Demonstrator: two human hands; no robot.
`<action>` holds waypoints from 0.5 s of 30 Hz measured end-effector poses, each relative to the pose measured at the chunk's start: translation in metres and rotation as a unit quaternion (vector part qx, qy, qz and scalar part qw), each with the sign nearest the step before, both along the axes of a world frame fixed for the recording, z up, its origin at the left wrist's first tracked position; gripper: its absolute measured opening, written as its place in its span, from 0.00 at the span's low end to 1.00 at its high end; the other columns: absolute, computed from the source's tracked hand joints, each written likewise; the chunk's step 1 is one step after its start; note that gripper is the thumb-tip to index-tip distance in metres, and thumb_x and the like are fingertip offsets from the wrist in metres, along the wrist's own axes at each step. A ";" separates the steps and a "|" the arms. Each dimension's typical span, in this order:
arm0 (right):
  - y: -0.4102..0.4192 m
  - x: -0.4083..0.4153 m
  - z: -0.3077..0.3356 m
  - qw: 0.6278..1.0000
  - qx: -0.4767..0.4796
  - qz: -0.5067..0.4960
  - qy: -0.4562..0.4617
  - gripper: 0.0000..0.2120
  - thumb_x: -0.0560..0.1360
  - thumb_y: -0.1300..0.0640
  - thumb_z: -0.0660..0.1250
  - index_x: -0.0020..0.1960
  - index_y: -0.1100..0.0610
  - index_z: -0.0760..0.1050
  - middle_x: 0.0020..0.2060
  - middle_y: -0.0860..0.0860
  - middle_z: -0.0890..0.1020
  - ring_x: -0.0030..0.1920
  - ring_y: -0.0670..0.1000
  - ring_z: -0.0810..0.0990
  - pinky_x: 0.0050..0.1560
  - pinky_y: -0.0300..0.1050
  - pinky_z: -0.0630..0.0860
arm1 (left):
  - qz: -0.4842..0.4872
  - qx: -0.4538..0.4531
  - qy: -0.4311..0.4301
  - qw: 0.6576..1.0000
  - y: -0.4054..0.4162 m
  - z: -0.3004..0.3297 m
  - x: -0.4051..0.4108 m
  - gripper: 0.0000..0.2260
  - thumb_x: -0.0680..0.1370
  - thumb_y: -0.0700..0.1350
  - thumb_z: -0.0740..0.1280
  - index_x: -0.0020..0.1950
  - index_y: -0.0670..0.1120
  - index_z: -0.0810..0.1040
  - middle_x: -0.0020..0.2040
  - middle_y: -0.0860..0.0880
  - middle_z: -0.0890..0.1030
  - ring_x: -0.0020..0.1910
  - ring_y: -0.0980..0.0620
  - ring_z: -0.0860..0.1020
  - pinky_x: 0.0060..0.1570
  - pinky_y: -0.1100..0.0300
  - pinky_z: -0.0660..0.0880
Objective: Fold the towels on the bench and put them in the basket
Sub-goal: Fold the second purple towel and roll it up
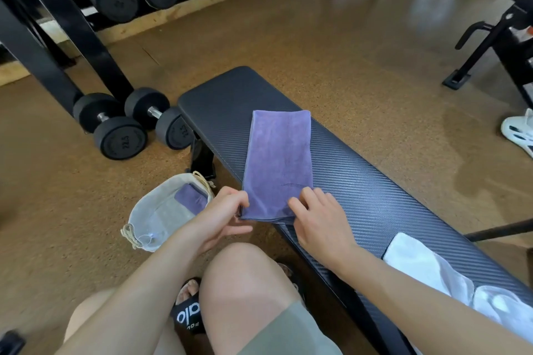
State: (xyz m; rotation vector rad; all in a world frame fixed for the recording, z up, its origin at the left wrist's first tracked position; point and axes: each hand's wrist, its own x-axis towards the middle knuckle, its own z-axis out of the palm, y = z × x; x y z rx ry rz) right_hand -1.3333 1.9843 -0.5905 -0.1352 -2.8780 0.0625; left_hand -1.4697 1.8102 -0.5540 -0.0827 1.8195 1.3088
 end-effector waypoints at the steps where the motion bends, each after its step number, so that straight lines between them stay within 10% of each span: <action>1: 0.000 0.000 0.000 1.000 -0.001 0.007 -0.001 0.08 0.68 0.61 0.67 0.45 0.57 0.72 0.40 0.53 0.70 0.40 0.58 0.68 0.38 0.51 0.65 | -0.003 -0.002 0.002 1.000 -0.001 -0.001 -0.002 0.12 0.74 0.45 0.67 0.56 0.46 0.72 0.49 0.46 0.74 0.44 0.52 0.79 0.51 0.48 0.84; 9: 0.008 -0.013 0.016 0.995 -0.096 0.019 -0.030 0.11 0.69 0.46 0.64 0.42 0.53 0.71 0.36 0.48 0.70 0.41 0.54 0.70 0.43 0.50 0.66 | -0.042 -0.082 0.172 0.981 0.004 -0.023 -0.020 0.06 0.79 0.41 0.68 0.49 0.42 0.72 0.24 0.52 0.73 0.26 0.51 0.72 0.35 0.53 0.73; 15: 0.051 -0.087 0.026 0.981 -0.188 -0.041 -0.003 0.11 0.75 0.46 0.61 0.44 0.52 0.77 0.35 0.46 0.77 0.41 0.55 0.76 0.45 0.50 0.71 | -0.034 -0.087 0.190 0.977 0.011 -0.031 -0.035 0.08 0.79 0.43 0.69 0.47 0.42 0.72 0.27 0.49 0.72 0.28 0.49 0.72 0.34 0.53 0.71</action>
